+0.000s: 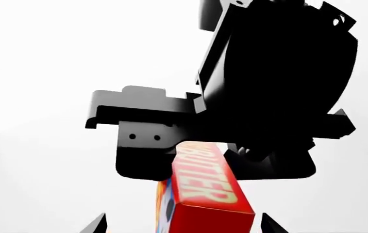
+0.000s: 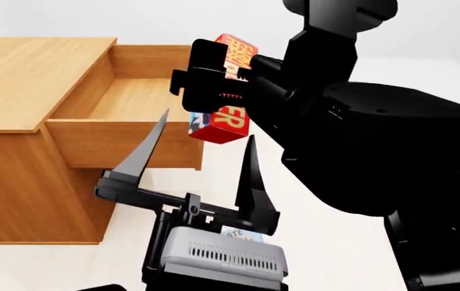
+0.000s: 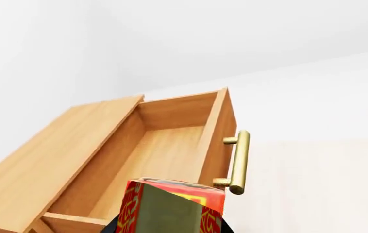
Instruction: Put the butter at the back in the top drawer of the cabinet and close it.
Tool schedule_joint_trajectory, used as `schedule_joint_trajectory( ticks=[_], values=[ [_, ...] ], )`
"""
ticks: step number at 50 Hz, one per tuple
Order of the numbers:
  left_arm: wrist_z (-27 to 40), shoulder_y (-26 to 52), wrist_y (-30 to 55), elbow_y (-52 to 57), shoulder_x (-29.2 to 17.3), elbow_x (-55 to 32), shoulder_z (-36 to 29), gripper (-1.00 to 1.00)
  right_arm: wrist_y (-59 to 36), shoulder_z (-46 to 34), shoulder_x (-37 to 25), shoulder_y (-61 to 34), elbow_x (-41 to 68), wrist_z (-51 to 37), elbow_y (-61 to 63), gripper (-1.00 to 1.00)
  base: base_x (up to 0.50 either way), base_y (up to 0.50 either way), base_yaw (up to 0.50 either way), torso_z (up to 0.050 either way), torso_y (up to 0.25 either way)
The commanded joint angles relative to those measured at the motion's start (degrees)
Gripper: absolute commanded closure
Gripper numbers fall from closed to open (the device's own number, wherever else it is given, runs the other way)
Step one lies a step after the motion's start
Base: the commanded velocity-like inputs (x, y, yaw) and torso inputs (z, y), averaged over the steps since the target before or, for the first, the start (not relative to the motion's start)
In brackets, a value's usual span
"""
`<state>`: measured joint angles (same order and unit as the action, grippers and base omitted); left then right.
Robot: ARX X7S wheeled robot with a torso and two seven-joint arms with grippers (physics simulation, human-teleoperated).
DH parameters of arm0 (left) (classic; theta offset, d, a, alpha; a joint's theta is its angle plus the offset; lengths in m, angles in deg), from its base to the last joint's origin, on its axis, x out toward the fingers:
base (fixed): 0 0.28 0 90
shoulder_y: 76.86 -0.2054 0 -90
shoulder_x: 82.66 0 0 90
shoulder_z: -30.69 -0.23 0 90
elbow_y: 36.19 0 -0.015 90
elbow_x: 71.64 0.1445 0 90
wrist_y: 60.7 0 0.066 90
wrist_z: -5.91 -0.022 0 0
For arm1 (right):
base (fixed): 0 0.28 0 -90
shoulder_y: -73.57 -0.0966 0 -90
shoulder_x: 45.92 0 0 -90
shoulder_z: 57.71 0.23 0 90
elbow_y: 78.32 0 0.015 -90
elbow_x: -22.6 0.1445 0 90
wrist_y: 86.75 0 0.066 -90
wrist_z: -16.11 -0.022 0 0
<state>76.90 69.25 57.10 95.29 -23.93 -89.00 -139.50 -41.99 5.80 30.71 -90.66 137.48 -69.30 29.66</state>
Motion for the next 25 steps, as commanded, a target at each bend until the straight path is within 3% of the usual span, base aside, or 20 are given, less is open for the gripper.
schedule_joint_trajectory(
  ticks=[1, 25],
  values=[
    [-0.5, -0.28, -0.77, -0.92, 0.06, -0.22, 0.61, -1.0, 0.74, -0.41, -0.54, 0.72, 0.41, 0.41, 0.76, 1.0, 0.0, 0.0, 0.0, 0.0, 0.0],
    [-1.57, -0.33, -1.52, -2.72, 0.36, -1.16, 2.24, -1.0, 2.59, -2.2, -1.7, 1.5, 1.45, 0.45, 2.23, 1.0, 0.0, 0.0, 0.0, 0.0, 0.001]
  ],
)
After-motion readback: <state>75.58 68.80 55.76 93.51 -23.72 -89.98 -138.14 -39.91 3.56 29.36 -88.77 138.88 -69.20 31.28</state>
